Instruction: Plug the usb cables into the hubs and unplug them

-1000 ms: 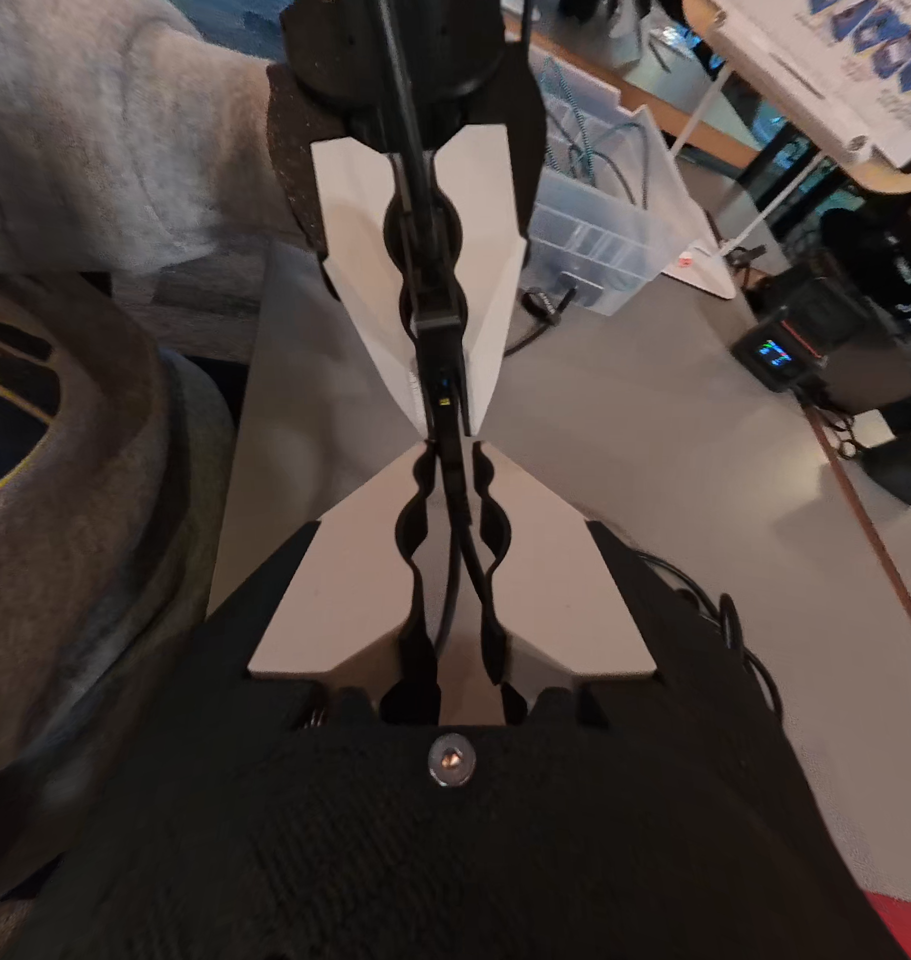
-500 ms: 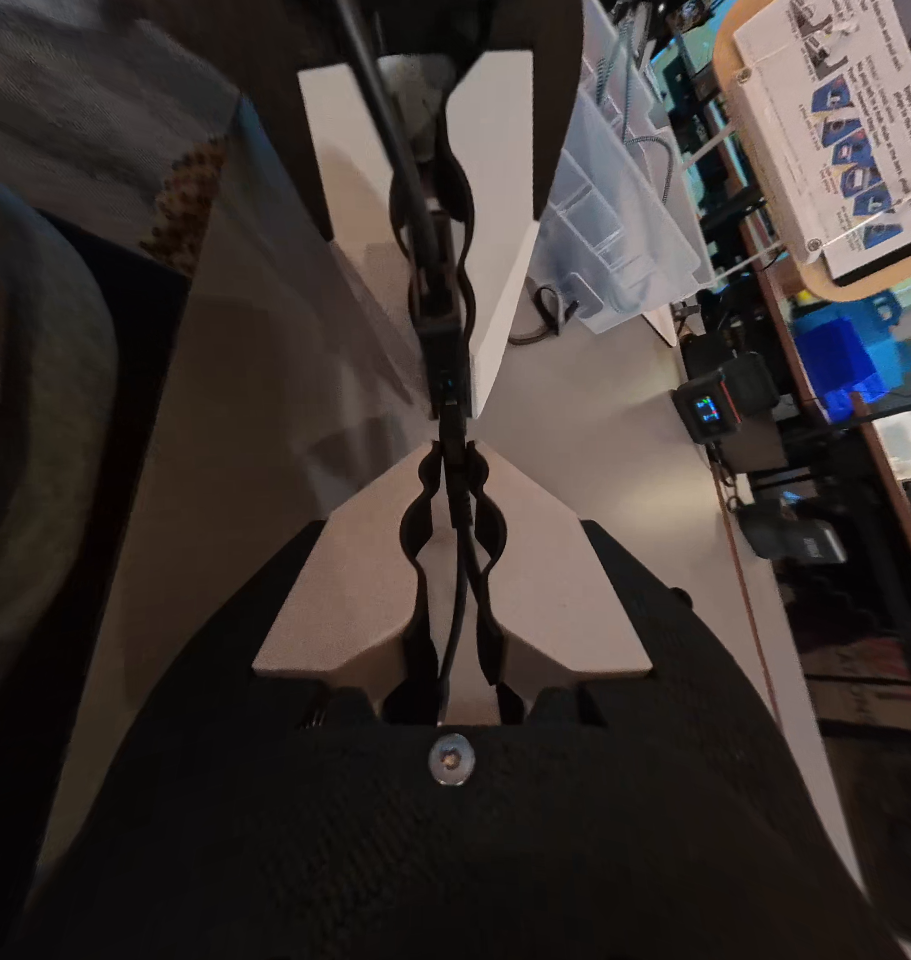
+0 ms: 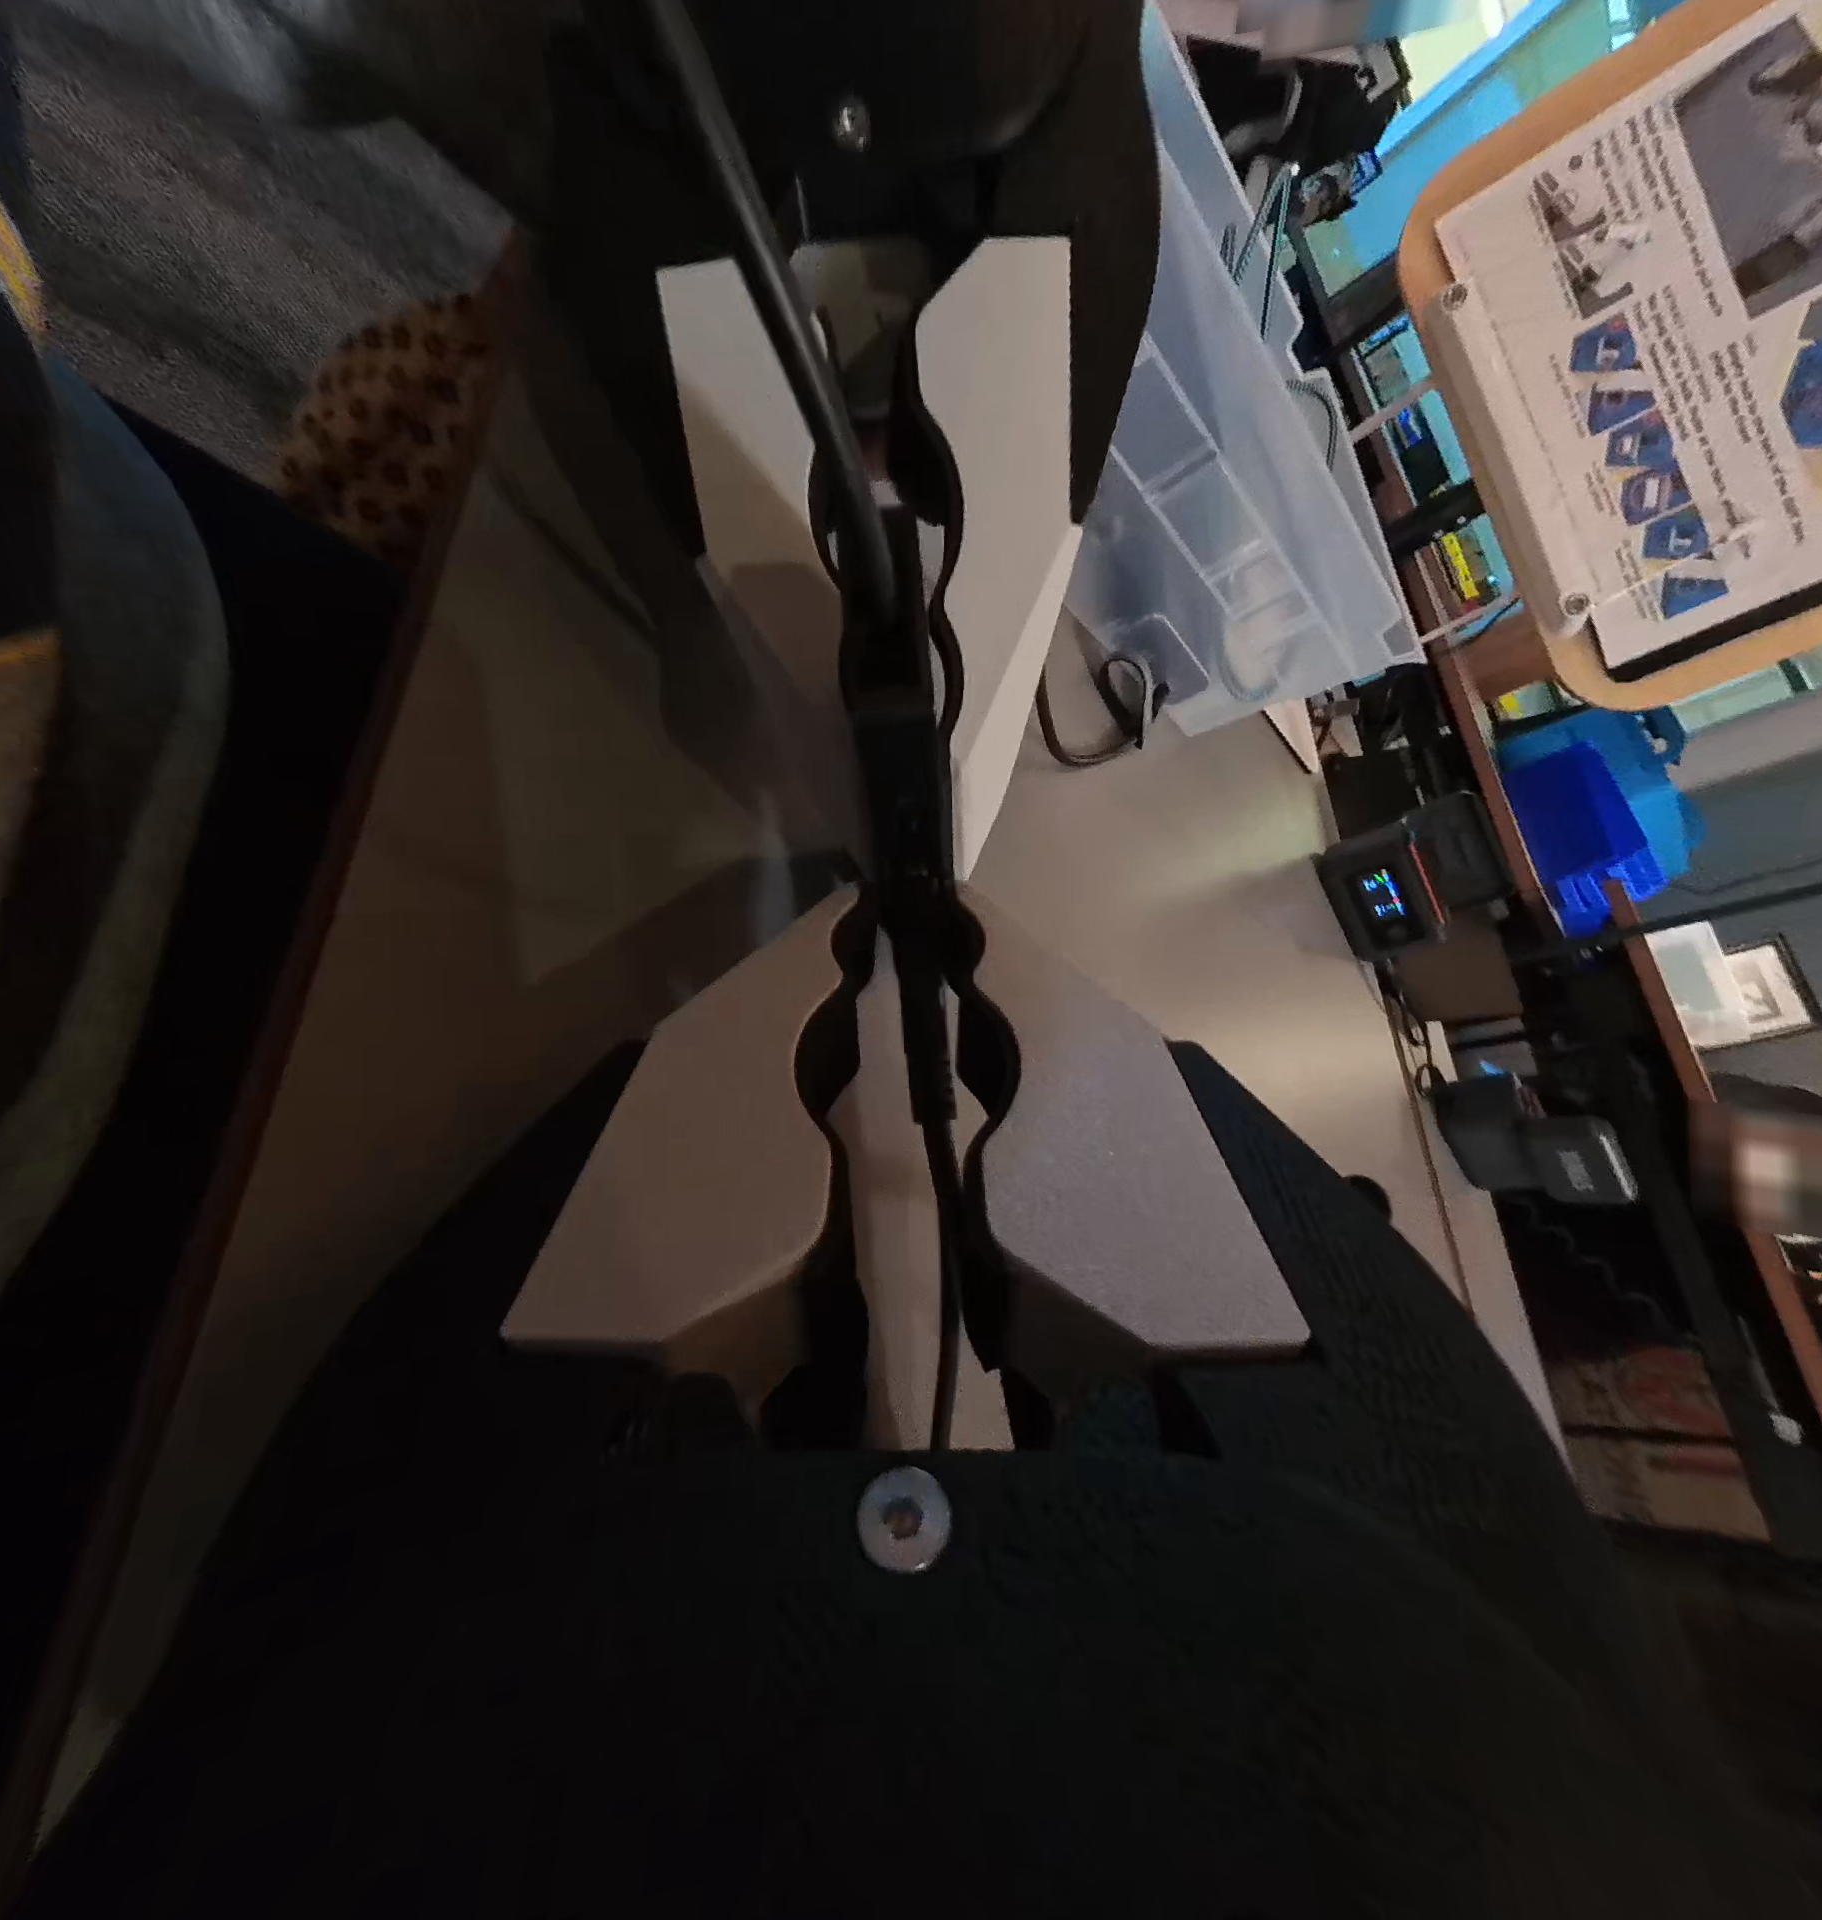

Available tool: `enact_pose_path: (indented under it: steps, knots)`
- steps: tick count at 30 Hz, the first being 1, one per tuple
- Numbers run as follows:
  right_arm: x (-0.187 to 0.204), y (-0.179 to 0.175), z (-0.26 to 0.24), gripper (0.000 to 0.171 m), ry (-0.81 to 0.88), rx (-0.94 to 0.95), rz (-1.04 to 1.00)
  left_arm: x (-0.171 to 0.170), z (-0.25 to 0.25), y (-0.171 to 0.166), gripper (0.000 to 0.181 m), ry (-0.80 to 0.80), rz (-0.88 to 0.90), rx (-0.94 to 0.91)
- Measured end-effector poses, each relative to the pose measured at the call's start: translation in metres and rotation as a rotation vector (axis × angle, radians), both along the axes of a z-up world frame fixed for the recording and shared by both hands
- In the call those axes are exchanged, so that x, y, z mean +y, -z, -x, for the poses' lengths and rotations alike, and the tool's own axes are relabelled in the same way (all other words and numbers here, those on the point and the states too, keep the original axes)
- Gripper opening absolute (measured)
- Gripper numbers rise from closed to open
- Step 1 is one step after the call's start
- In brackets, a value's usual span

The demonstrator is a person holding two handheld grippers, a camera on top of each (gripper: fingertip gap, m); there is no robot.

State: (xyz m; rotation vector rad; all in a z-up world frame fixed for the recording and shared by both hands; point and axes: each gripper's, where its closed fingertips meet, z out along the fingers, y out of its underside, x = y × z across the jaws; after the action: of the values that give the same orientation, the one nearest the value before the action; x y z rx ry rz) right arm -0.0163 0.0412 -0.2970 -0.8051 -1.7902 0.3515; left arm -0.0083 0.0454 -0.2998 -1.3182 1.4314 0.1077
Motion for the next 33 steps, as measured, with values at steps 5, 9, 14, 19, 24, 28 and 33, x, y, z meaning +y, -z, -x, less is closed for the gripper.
enact_pose_path:
  steps: [5, 9, 14, 19, 24, 28, 33]
  knots:
    - [0.005, 0.002, 0.000, 0.008, 0.020, 0.002, 0.000, 0.002, -0.002, 0.001, 0.010, 0.008, 0.009, -0.013]
    - [0.004, 0.002, 0.000, 0.008, 0.042, -0.009, 0.020, 0.000, 0.000, 0.000, 0.009, 0.016, 0.021, -0.024]
    - [-0.008, -0.001, -0.005, 0.008, -0.009, 0.010, 0.084, -0.011, -0.005, -0.002, 0.009, 0.076, 0.077, -0.082]
    - [-0.014, -0.002, -0.009, 0.008, 0.005, 0.003, 0.102, -0.017, -0.009, -0.003, 0.009, 0.114, 0.098, -0.099]
    - [-0.026, -0.008, -0.016, 0.008, -0.028, 0.007, 0.182, -0.029, -0.016, -0.008, 0.009, 0.174, 0.174, -0.169]
    - [-0.034, -0.012, -0.020, 0.008, -0.069, 0.016, 0.231, -0.037, -0.020, -0.012, 0.009, 0.207, 0.223, -0.218]
    - [-0.043, -0.023, -0.027, 0.008, -0.121, 0.018, 0.251, -0.047, -0.027, -0.022, 0.009, 0.244, 0.290, -0.310]
